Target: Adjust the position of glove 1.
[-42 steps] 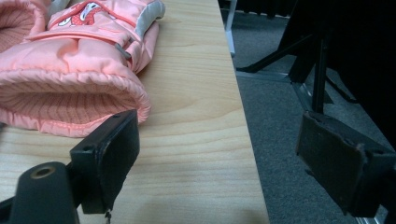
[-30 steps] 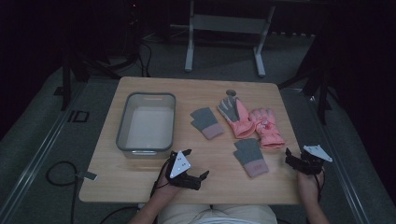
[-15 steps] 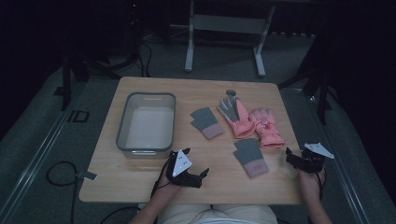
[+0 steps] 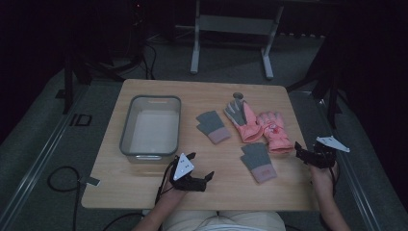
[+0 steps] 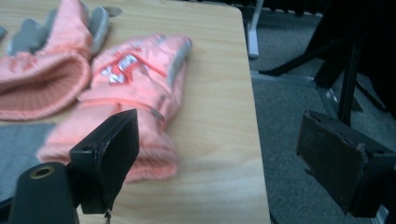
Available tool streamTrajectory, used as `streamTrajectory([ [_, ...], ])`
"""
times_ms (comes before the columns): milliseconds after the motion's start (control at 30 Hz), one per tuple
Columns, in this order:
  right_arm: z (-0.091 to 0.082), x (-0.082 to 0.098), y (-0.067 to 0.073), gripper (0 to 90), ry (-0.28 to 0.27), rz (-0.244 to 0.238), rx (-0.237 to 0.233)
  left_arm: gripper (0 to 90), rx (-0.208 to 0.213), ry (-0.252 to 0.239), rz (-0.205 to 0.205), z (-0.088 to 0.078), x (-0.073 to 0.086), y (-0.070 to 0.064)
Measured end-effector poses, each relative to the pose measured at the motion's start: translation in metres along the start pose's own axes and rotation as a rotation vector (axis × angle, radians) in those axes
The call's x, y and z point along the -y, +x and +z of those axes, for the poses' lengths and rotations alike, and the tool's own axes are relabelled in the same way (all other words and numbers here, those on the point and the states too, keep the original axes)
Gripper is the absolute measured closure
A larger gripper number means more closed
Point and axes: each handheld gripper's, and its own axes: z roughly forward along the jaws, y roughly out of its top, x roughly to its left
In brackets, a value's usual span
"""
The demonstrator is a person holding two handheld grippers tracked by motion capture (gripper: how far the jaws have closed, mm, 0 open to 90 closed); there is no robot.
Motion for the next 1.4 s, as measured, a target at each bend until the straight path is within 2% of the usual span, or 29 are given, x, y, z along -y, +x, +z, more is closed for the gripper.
streamTrajectory([
  [100,-0.001,-0.006,0.002,12.9,-0.01,-0.016,-0.004,4.0,-0.006,0.005,-0.014,0.0,0.0,0.001],
  [133,0.001,-0.012,0.006,12.7,-0.011,-0.056,0.003,3.1,-0.005,0.009,-0.014,0.0,0.0,0.001],
  [167,0.001,-0.015,0.007,12.4,-0.009,-0.059,-0.005,2.8,-0.006,0.011,-0.008,-0.001,0.0,0.0],
  [200,0.001,-0.015,0.007,12.4,-0.009,-0.059,-0.005,2.8,0.004,0.014,0.002,-0.002,0.0,0.0],
  [233,0.002,-0.021,0.008,12.3,-0.006,-0.051,-0.024,1.8,0.029,0.012,0.025,-0.003,0.001,-0.001],
  [300,0.003,-0.03,0.01,12.0,-0.008,-0.058,-0.03,1.6,0.041,0.021,0.039,-0.003,0.001,-0.002],
  [433,0.003,-0.043,0.014,12.0,-0.003,-0.066,-0.042,1.4,0.035,0.018,0.039,-0.003,0.001,-0.002],
  [533,0.003,-0.059,0.023,12.0,-0.007,-0.098,-0.046,1.5,0.005,-0.011,0.017,-0.004,0.002,0.0],
  [600,0.004,-0.063,0.025,12.2,-0.007,-0.107,-0.046,1.5,0.005,-0.009,0.014,-0.004,0.001,0.001],
  [633,0.004,-0.071,0.029,13.9,0.011,-0.098,-0.091,1.5,0.002,-0.009,0.014,-0.004,0.001,0.001],
  [767,0.003,-0.083,0.04,17.7,-0.027,-0.095,-0.108,1.5,-0.003,-0.009,0.043,-0.004,0.001,-0.002],
  [800,0.004,-0.086,0.043,16.7,-0.016,-0.089,-0.127,1.5,-0.003,-0.009,0.043,-0.004,0.001,-0.002],
  [833,0.004,-0.086,0.043,16.7,-0.016,-0.089,-0.127,1.5,0.001,-0.011,0.043,-0.004,0.002,-0.002],
  [867,0.005,-0.09,0.047,15.2,0.022,-0.059,-0.176,1.5,0.002,-0.016,0.041,-0.005,0.002,-0.001],
  [900,0.006,-0.092,0.05,16.7,0.02,-0.056,-0.186,1.5,0.002,-0.02,0.034,-0.005,0.002,-0.001],
  [967,0.007,-0.095,0.057,16.8,0.02,-0.079,-0.187,1.5,0.012,-0.026,0.022,-0.006,0.002,0.001],
  [1033,0.009,-0.099,0.065,12.1,0.019,-0.081,-0.222,1.5,0.015,-0.027,0.023,-0.006,0.002,0.001],
  [1067,0.009,-0.099,0.065,12.1,0.019,-0.081,-0.222,1.5,0.017,-0.028,0.024,-0.006,0.002,0.001],
  [1133,0.013,-0.101,0.076,11.5,0.023,-0.09,-0.263,1.5,0.016,-0.027,0.027,-0.006,0.002,0.001],
  [1167,0.016,-0.103,0.086,11.3,0.024,-0.101,-0.306,1.5,0.017,-0.022,0.029,-0.005,0.002,0.001],
  [1200,0.018,-0.104,0.092,11.3,0.019,-0.111,-0.312,1.5,0.017,-0.022,0.029,-0.005,0.002,0.001],
  [1233,0.018,-0.104,0.092,11.3,0.019,-0.111,-0.312,1.5,0.018,-0.02,0.03,-0.005,0.002,0.001],
  [1267,0.021,-0.106,0.102,13.0,0.012,-0.14,-0.326,1.5,0.017,-0.021,0.028,-0.005,0.002,0.001],
  [1367,0.024,-0.108,0.107,13.3,0.016,-0.144,-0.346,1.5,0.017,-0.025,0.026,-0.006,0.002,0.001],
  [1400,0.03,-0.11,0.118,14.3,0.016,-0.163,-0.372,1.5,0.016,-0.026,0.024,-0.006,0.002,0.0],
])
